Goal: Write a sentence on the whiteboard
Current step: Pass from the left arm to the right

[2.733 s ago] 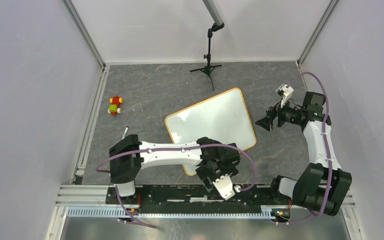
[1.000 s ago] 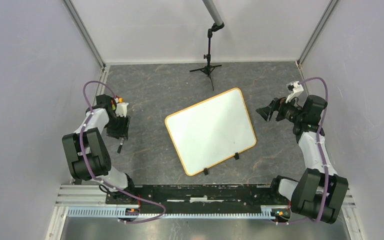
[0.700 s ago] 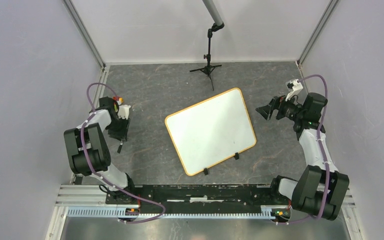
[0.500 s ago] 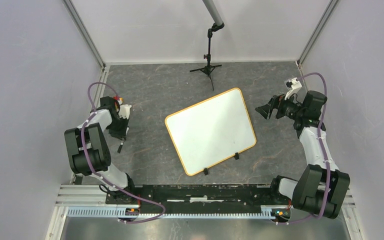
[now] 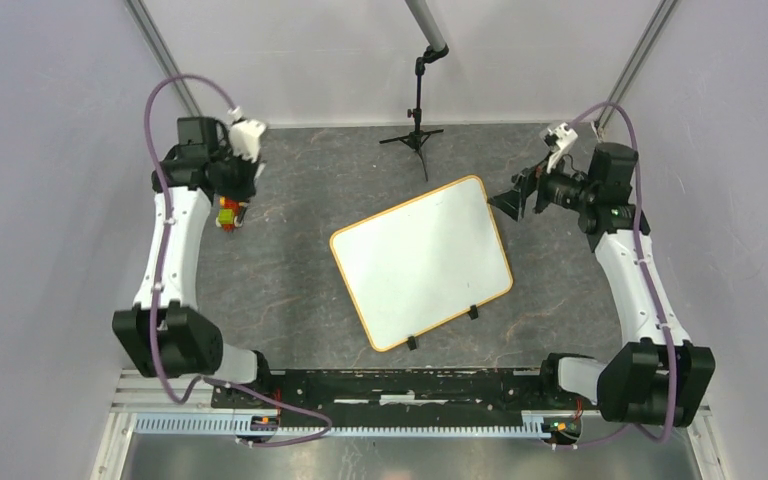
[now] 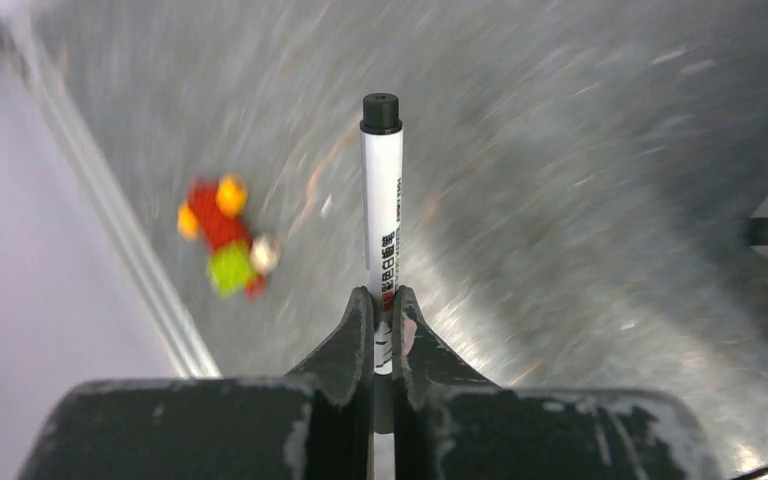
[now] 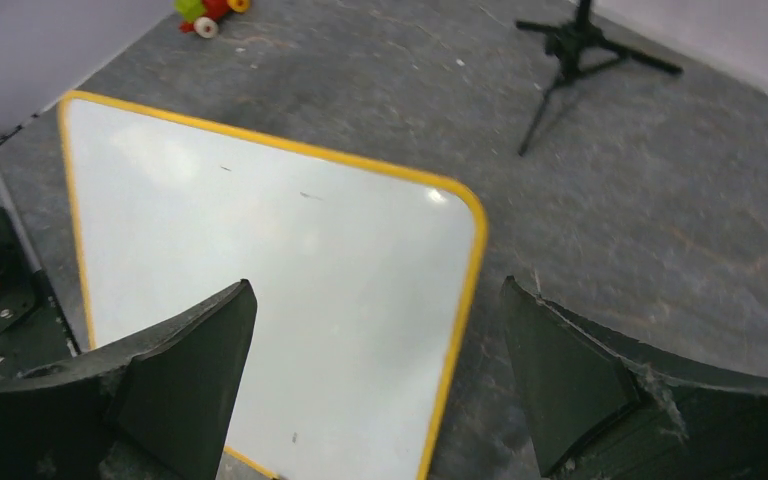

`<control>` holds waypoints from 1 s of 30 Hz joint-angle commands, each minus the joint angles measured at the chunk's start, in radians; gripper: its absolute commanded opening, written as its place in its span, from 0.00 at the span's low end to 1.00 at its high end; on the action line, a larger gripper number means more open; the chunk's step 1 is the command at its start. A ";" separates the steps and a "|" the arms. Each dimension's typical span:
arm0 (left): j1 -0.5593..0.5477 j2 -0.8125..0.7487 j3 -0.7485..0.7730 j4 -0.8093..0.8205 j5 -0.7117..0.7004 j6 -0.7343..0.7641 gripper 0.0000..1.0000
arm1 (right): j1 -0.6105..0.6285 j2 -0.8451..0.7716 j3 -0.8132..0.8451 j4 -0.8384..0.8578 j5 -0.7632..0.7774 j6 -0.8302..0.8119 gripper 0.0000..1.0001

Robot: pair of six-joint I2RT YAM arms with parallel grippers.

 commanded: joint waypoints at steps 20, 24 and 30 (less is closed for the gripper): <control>-0.837 -0.024 0.239 -0.132 0.045 -0.053 0.02 | 0.518 0.049 0.092 0.257 0.067 0.398 0.82; -0.865 -0.003 0.261 -0.133 0.062 -0.058 0.02 | 0.543 0.079 0.102 0.278 0.069 0.433 0.77; -0.880 0.011 0.271 -0.134 0.070 -0.062 0.02 | 0.559 0.085 0.106 0.307 0.058 0.445 0.57</control>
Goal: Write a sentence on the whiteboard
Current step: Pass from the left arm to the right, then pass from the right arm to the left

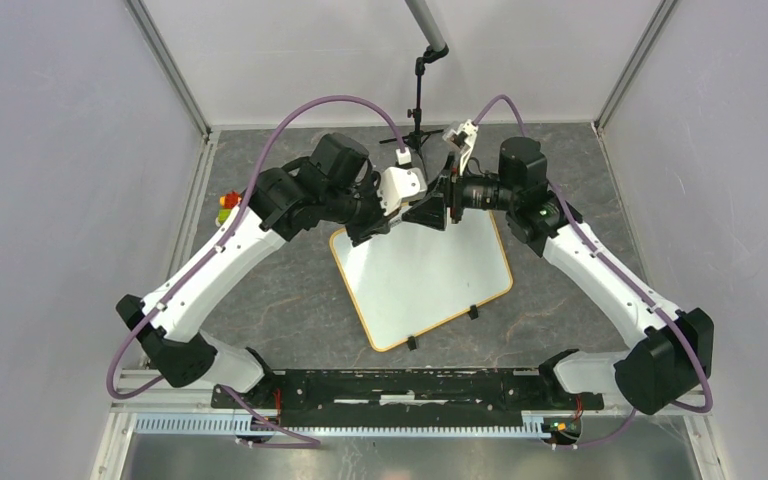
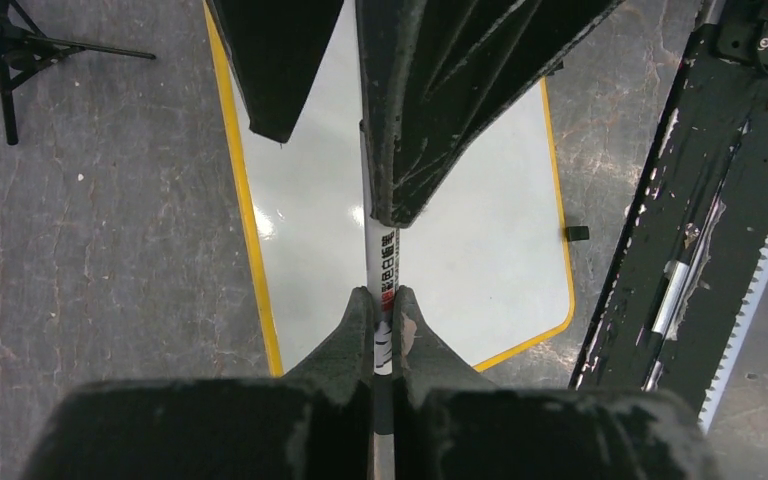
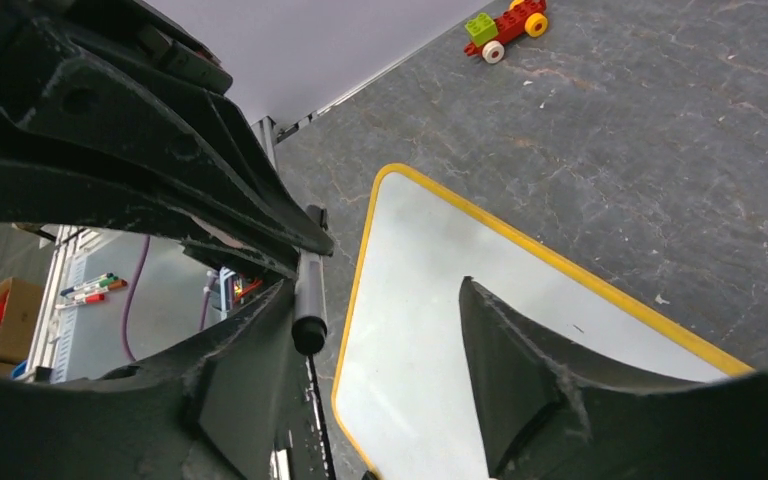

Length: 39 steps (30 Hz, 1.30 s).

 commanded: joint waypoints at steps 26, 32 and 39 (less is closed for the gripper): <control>0.390 -0.206 -0.247 0.260 0.551 -0.305 0.87 | -0.041 -0.017 0.046 0.186 -0.064 0.179 0.00; 0.363 -0.236 -0.294 0.262 0.496 -0.234 0.83 | -0.039 -0.014 -0.003 0.353 -0.105 0.388 0.00; 0.313 -0.249 -0.319 0.252 0.445 -0.152 0.59 | -0.027 -0.021 -0.012 0.365 -0.113 0.424 0.00</control>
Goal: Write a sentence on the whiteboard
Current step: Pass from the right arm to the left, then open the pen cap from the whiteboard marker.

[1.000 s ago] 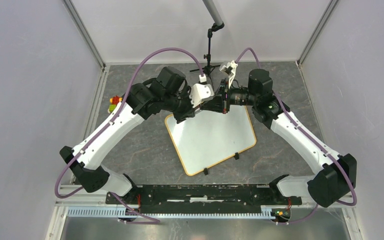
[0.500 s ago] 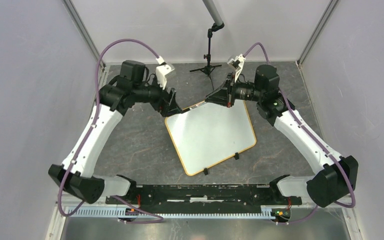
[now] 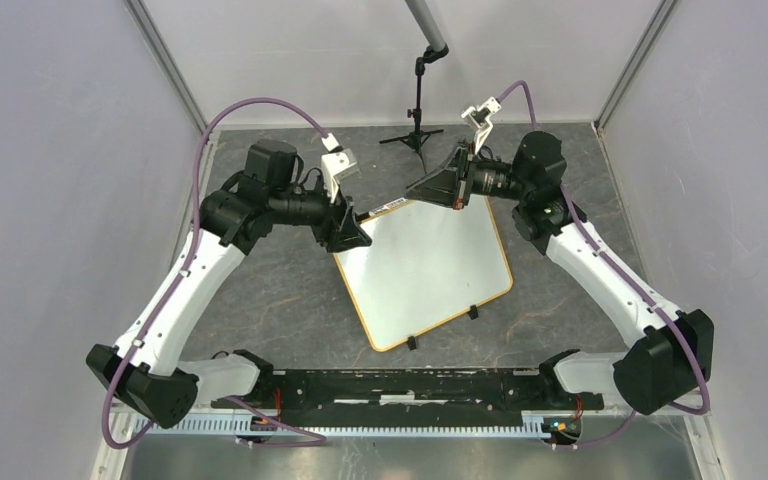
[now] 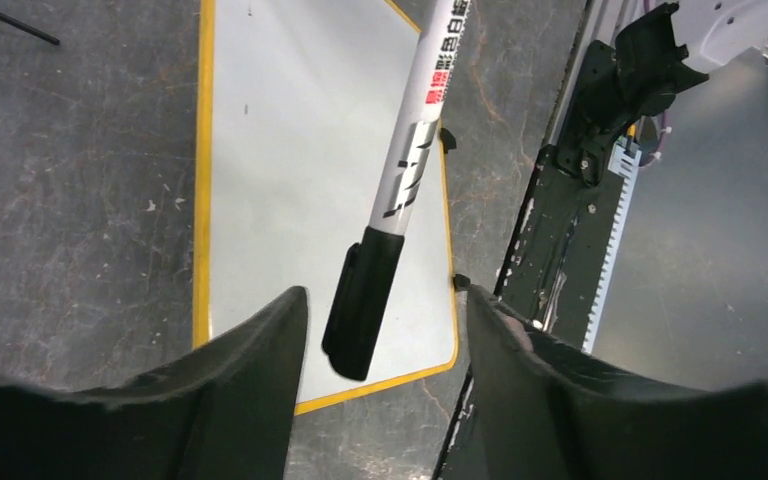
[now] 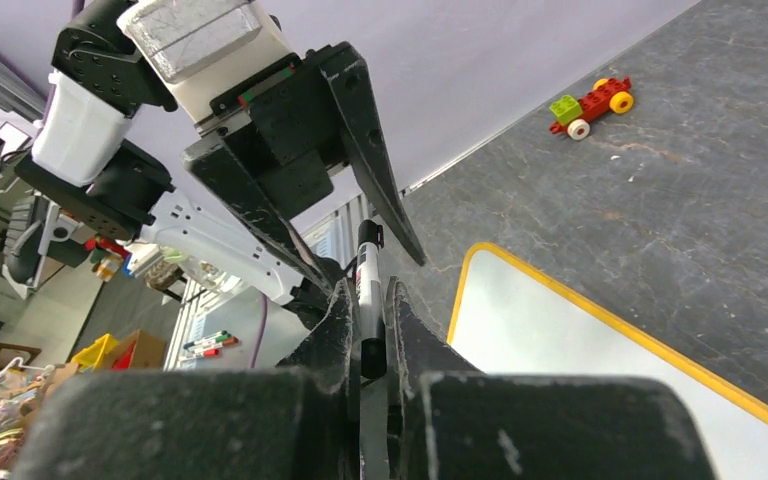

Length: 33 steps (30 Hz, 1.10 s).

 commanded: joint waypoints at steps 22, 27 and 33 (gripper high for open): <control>-0.078 0.046 0.102 -0.320 0.089 0.406 0.02 | 0.027 0.006 0.126 -0.515 -0.222 -0.565 0.81; -0.107 0.077 0.106 -0.296 0.073 0.364 0.03 | 0.074 0.033 0.149 -0.544 -0.254 -0.567 0.75; -0.106 0.073 0.084 -0.232 0.077 0.305 0.02 | 0.114 0.021 0.153 -0.582 -0.180 -0.594 0.65</control>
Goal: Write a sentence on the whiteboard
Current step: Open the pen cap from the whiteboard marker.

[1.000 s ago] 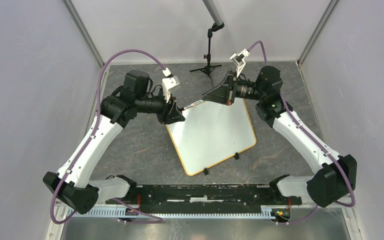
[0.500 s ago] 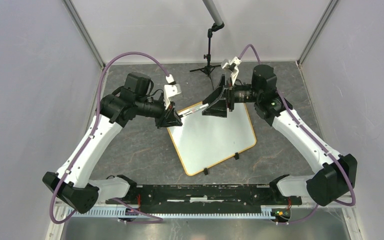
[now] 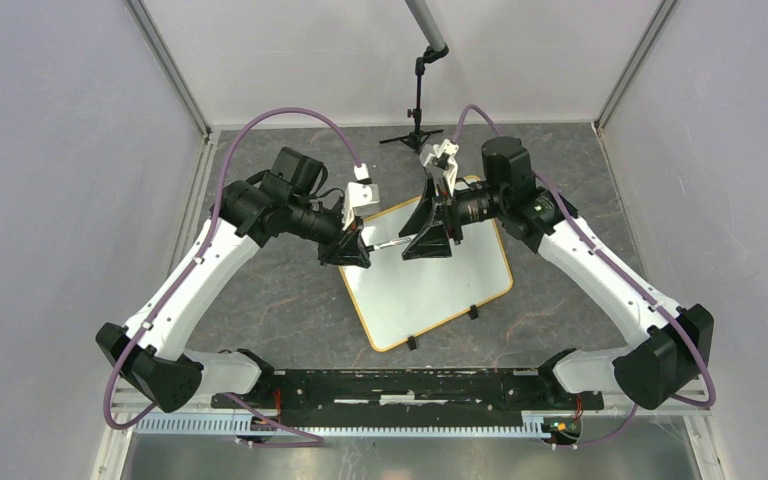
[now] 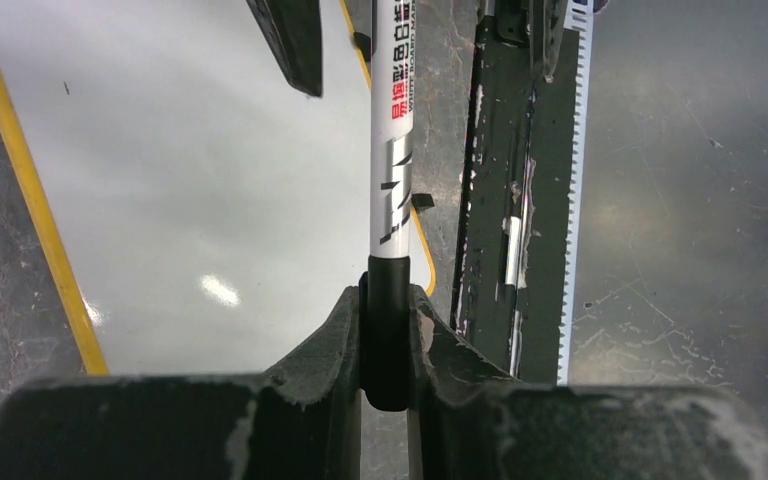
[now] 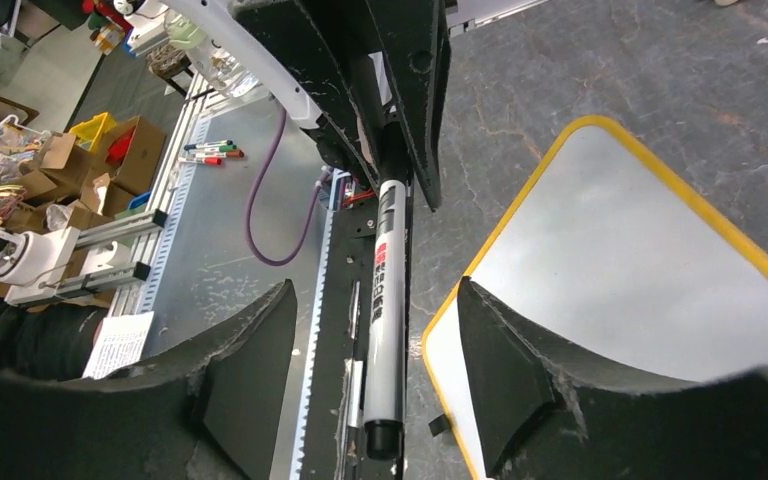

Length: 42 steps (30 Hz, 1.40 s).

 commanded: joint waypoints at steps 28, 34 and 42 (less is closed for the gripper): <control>-0.027 0.030 0.023 0.077 0.030 -0.076 0.02 | 0.122 0.033 0.072 0.042 0.106 0.042 0.27; -0.026 0.006 -0.019 0.097 0.022 -0.085 0.02 | 0.121 0.036 0.086 0.025 0.129 0.022 0.00; 0.070 -0.072 -0.100 0.079 0.013 -0.067 0.02 | 0.029 0.030 0.120 -0.077 0.125 -0.055 0.00</control>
